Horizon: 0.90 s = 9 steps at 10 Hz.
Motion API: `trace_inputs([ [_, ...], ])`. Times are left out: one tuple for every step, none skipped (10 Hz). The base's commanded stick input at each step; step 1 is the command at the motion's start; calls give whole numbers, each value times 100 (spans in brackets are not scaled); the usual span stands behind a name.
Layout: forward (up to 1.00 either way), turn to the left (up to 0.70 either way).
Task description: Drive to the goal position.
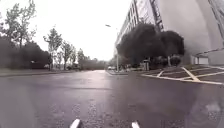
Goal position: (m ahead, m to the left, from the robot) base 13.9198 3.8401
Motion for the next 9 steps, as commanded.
trace_inputs([
  [70,0],
  [70,0],
  [70,0],
  [70,0],
  [70,0],
  [70,0],
  [70,0],
  [70,0],
  [70,0],
])
